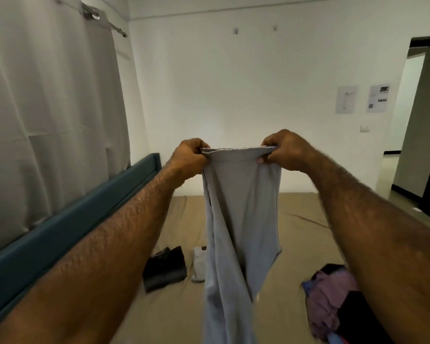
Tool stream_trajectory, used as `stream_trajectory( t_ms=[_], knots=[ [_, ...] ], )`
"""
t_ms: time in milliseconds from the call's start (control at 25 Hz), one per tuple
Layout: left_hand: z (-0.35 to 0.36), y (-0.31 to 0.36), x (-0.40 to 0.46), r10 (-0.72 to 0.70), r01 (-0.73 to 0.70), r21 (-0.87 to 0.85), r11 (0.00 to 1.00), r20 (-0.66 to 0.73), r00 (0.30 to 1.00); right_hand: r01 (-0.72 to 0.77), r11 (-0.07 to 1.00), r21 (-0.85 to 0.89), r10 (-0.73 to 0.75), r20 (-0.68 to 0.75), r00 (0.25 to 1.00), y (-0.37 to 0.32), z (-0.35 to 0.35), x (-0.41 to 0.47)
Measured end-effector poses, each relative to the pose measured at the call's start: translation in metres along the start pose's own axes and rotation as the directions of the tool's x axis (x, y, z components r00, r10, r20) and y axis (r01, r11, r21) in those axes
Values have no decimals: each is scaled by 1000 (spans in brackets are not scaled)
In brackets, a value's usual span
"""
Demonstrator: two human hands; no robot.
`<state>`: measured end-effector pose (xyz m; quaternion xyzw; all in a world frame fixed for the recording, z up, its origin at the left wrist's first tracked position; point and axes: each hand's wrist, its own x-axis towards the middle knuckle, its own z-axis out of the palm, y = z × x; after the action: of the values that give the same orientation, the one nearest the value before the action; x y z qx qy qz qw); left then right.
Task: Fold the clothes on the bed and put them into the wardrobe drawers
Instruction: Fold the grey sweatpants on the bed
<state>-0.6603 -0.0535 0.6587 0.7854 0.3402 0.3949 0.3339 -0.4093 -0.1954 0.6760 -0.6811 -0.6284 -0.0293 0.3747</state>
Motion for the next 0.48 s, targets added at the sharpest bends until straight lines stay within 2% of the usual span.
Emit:
stream_trajectory(
  t_ms=[80, 160, 320, 480],
  knots=[
    [-21, 1, -20, -20, 24, -38, 999, 104, 994, -89, 986, 142, 81, 65, 995, -18, -3, -24],
    [-40, 10, -43, -43, 46, -9, 999, 206, 978, -151, 969, 193, 118, 175, 978, -34, -8, -53],
    [-57, 21, -80, -44, -11, 130, 991, 414, 909, -234, 957, 168, 164, 349, 923, -51, -24, -94],
    [-47, 18, -99, -91, -78, 267, 960, 565, 820, -285, 954, 95, 220, 425, 878, -51, -16, -117]
  ],
)
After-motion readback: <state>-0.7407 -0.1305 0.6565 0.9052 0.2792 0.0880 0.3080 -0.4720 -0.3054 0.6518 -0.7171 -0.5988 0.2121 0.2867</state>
